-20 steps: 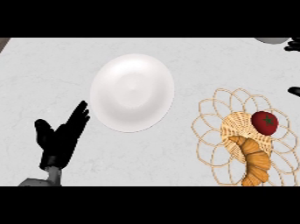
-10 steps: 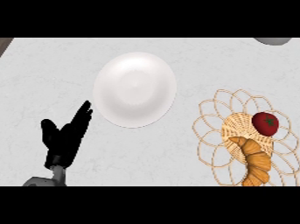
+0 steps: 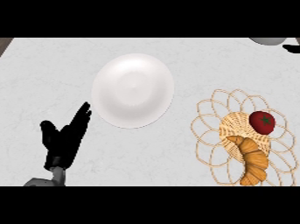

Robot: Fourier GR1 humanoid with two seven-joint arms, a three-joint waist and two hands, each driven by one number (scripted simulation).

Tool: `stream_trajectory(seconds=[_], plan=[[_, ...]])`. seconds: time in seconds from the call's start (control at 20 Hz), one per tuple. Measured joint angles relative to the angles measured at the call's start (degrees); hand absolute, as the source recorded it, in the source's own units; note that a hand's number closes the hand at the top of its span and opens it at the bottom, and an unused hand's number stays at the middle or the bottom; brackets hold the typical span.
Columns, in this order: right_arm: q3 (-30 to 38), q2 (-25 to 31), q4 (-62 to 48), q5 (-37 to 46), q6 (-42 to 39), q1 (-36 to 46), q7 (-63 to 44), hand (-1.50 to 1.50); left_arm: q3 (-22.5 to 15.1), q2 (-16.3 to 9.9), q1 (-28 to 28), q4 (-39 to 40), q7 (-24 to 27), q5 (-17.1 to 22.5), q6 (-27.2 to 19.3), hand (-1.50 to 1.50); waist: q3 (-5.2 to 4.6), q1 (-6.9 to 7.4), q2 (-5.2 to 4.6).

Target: Pick the tomato from the placemat and place it in the plate

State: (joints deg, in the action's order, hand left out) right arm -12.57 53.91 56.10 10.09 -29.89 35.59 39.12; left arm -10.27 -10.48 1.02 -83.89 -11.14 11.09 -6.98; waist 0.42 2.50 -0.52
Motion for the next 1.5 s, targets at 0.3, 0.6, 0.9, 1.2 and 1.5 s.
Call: stream_trajectory(seconds=[0.3,0.6,0.9,1.2,1.5], plan=[[-4.8,-2.3,-3.0,6.3,4.2,1.3,3.7,-1.5,0.6,-0.1,-0.9,-0.9,-0.5,-0.5,-0.1,0.0,-0.06,-0.86,0.36],[-8.0,-4.8,-5.4,11.3,6.8,1.1,5.2,-1.5,0.9,0.9,-0.8,-0.3,-0.3,-1.1,-0.3,0.0,-0.06,-1.49,0.59],[-10.1,-6.7,-5.8,13.8,6.9,0.2,5.4,-1.5,1.7,1.3,-0.7,0.5,0.0,-1.2,0.2,0.0,-0.03,-1.88,0.73],[-9.9,-8.3,-3.9,16.2,8.6,-2.4,5.0,-1.5,2.2,1.4,-1.3,-0.2,-0.4,-2.0,0.4,0.0,-0.07,-2.16,0.81],[-8.5,-10.3,-3.5,20.7,10.6,-4.1,4.1,-1.5,2.8,1.8,-1.9,-0.5,0.0,-2.5,1.1,0.0,-0.06,-2.21,0.84]])
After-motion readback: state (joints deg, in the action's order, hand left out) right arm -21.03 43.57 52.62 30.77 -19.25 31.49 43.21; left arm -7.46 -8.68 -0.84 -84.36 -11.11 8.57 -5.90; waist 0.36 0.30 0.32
